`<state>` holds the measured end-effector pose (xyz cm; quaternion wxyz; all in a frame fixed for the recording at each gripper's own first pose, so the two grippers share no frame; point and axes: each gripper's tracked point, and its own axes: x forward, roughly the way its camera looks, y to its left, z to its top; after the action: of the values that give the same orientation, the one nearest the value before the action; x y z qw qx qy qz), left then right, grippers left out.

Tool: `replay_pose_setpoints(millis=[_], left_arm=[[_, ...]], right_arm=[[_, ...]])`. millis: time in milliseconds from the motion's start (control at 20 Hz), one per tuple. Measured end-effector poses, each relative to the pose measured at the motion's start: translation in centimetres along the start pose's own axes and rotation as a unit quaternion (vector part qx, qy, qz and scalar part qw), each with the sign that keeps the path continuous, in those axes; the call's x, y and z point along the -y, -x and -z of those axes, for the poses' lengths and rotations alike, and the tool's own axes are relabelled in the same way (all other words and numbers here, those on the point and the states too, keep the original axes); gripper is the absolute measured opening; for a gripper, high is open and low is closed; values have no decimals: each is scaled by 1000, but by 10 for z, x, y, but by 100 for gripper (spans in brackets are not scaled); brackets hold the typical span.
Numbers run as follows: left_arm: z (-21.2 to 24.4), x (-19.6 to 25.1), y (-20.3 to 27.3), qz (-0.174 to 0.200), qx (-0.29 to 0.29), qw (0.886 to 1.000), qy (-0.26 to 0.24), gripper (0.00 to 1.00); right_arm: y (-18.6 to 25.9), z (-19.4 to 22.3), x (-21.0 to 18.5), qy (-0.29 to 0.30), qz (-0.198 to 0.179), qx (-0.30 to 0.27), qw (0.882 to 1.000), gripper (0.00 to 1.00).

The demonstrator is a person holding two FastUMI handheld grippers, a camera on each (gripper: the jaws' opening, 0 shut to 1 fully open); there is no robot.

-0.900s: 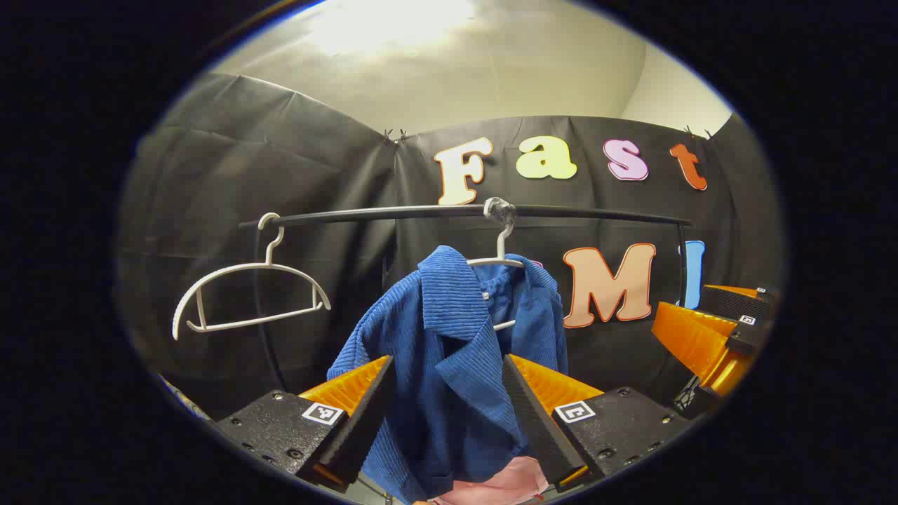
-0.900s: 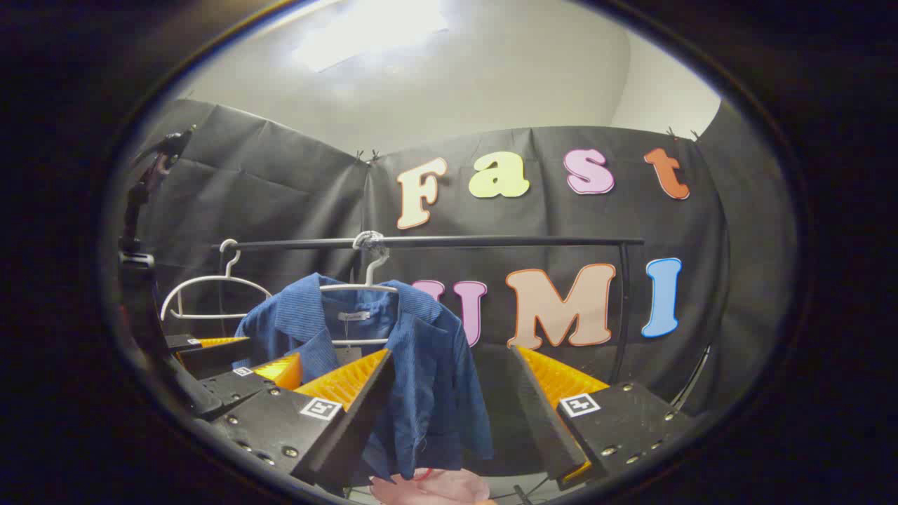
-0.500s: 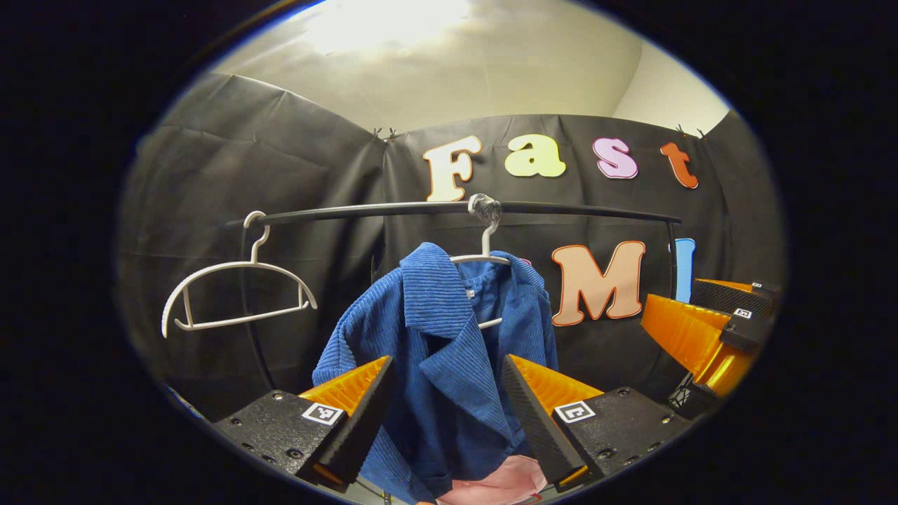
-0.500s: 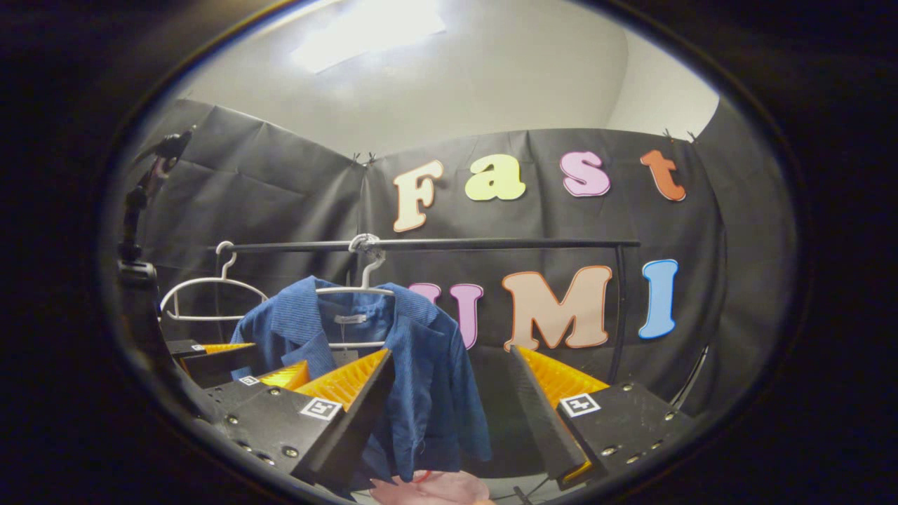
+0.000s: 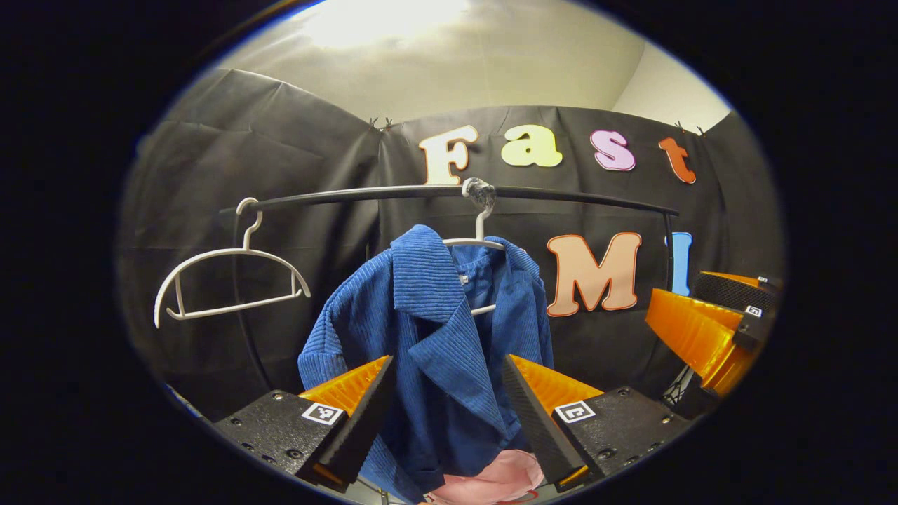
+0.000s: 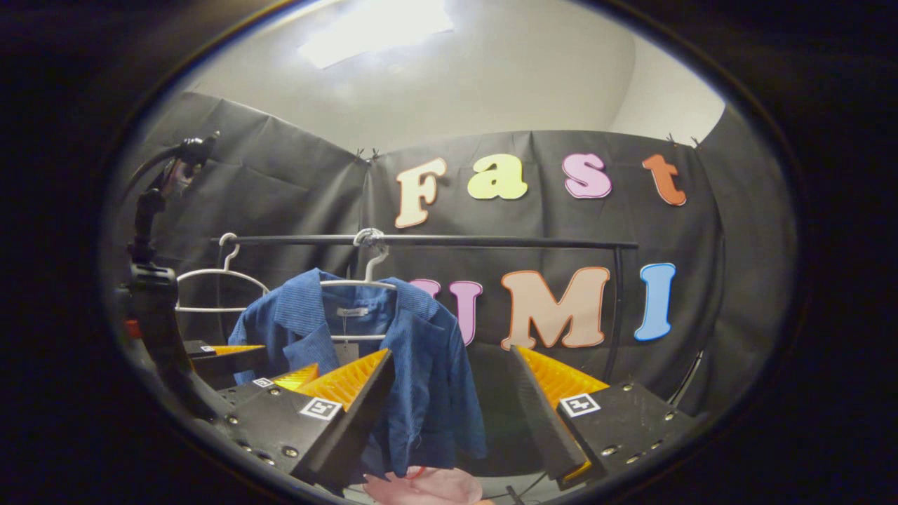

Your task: Grasp the clothes on the hanger with both hands and then place them into the laundry hamper below.

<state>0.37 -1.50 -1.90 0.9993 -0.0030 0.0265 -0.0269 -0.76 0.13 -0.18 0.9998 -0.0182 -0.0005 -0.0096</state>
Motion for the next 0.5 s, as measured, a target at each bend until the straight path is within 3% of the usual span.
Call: replay_pose_setpoints(millis=[500], left_arm=[[34, 7, -13, -3, -33, 999, -8, 94]], right_arm=[[-2, 3, 5, 6, 4, -7, 1000, 97]])
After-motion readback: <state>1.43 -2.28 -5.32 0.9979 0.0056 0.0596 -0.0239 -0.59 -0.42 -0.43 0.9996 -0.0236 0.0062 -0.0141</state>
